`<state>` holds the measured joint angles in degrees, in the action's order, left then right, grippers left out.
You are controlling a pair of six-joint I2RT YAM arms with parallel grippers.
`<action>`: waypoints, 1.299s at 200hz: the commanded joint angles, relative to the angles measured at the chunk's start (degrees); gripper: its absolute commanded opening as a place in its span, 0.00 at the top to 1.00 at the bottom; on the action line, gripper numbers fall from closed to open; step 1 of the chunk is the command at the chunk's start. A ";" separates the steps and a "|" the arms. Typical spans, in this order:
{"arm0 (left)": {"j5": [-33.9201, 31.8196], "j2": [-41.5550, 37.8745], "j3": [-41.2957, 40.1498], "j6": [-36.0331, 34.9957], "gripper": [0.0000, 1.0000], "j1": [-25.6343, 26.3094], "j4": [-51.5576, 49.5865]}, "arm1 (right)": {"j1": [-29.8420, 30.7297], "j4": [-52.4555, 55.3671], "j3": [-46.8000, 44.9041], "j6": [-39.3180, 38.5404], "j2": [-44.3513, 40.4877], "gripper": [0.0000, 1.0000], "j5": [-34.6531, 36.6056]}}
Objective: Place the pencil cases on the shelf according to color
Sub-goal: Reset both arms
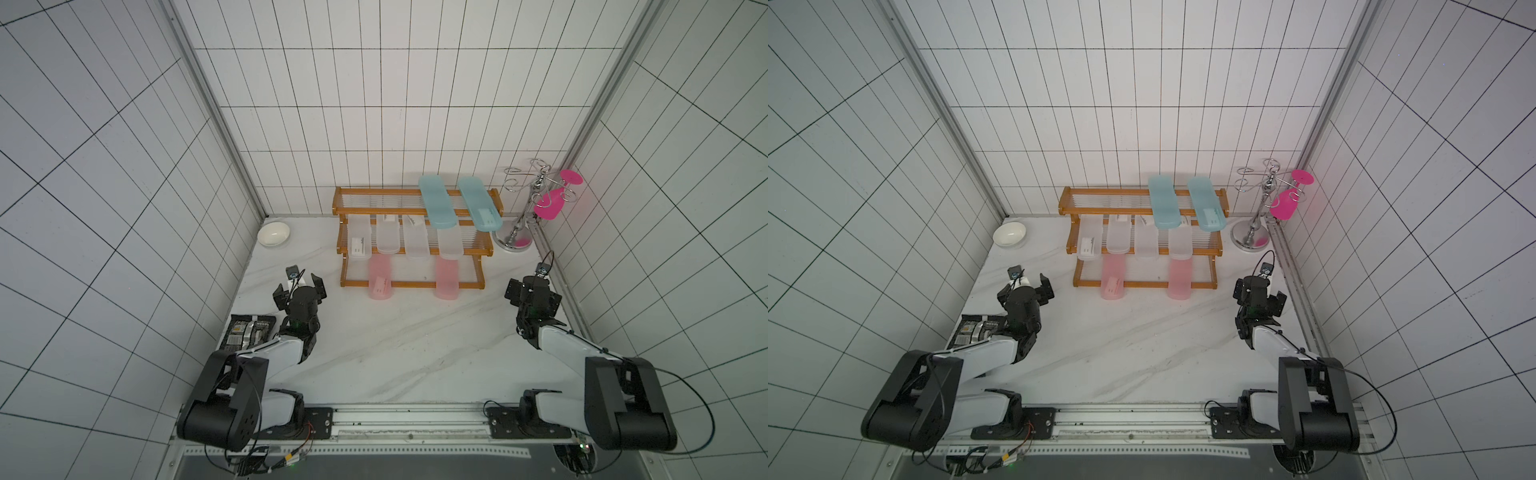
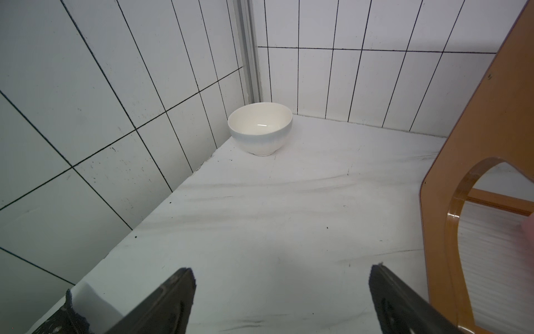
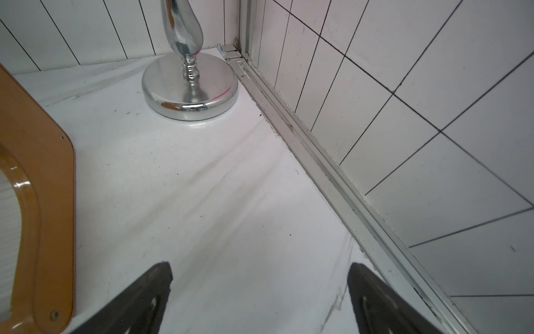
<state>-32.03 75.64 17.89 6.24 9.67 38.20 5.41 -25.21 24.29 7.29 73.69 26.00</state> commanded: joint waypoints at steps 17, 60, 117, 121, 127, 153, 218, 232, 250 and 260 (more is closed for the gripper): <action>8.91 6.37 0.35 -5.23 0.02 -1.82 14.36 | -0.73 -16.85 -2.59 -3.32 3.89 0.01 -2.73; 12.41 14.42 1.26 -3.15 0.02 -5.20 20.51 | -1.82 -25.90 -1.89 -5.09 14.33 0.01 -8.26; 19.36 14.05 7.87 0.18 0.02 -9.50 6.38 | -3.86 -24.27 -0.98 -3.86 14.62 0.01 -11.59; 19.29 13.98 7.94 0.18 0.02 -9.50 6.11 | -3.91 -24.39 -1.00 -3.86 14.65 0.01 -11.60; 19.32 13.86 7.90 0.17 0.02 -9.50 5.90 | -3.86 -24.00 -0.94 -3.84 14.48 0.01 -11.58; 19.34 13.91 7.94 0.18 0.02 -9.52 5.93 | -3.91 -24.12 -1.00 -3.91 14.42 0.01 -11.58; 19.29 13.88 7.91 0.18 0.02 -9.50 5.99 | -3.91 -24.17 -1.01 -3.86 14.46 0.01 -11.58; 19.33 13.88 7.88 0.17 0.02 -9.50 5.99 | -3.91 -24.18 -1.00 -3.86 14.46 0.01 -11.58; 19.30 13.85 7.97 0.18 0.02 -9.50 5.93 | -3.88 -24.16 -1.00 -3.86 14.46 0.01 -11.58; 19.29 13.89 8.03 0.18 0.02 -9.50 5.99 | -3.89 -24.18 -1.00 -3.86 14.45 0.01 -11.58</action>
<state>-13.41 90.08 25.45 6.22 0.27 44.73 1.89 -48.23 23.03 3.42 88.36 14.37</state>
